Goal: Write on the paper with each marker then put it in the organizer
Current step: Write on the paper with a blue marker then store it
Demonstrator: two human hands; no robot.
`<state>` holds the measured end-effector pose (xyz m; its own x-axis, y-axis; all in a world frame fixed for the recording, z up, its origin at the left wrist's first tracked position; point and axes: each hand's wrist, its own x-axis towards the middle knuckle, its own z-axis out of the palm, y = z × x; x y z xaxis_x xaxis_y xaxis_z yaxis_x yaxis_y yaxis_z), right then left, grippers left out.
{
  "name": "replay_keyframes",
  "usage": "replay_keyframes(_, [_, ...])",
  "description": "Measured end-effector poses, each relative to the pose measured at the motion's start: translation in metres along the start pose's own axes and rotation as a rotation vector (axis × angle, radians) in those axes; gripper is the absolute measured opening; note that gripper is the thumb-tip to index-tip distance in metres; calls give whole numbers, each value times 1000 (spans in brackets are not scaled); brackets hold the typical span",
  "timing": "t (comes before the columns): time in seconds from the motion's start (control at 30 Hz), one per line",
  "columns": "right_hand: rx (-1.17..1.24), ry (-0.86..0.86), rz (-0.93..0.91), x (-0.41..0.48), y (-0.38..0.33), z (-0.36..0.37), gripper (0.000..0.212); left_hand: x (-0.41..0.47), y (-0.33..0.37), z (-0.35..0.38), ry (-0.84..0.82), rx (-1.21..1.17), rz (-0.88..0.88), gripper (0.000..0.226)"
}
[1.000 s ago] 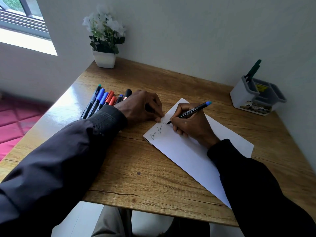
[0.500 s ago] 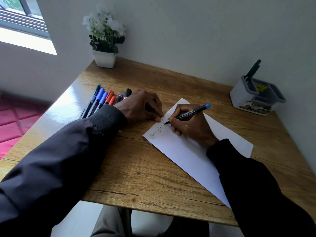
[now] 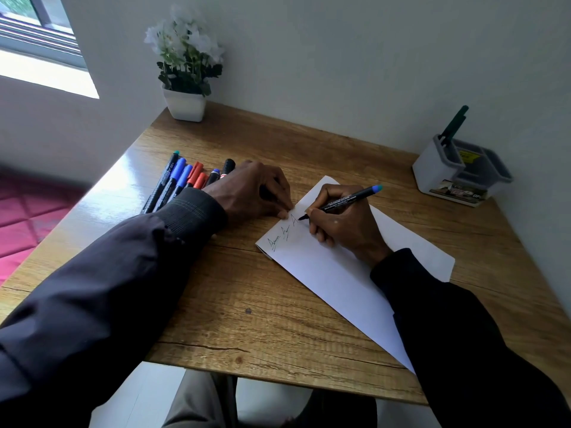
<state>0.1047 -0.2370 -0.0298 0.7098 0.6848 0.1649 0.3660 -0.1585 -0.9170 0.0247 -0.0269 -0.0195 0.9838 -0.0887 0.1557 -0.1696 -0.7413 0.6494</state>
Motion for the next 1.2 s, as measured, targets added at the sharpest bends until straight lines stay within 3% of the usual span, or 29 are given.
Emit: replay_keyframes(1.2, [-18,47,25,2,4,2,12,1,-3,2,-3,-3,-8,19])
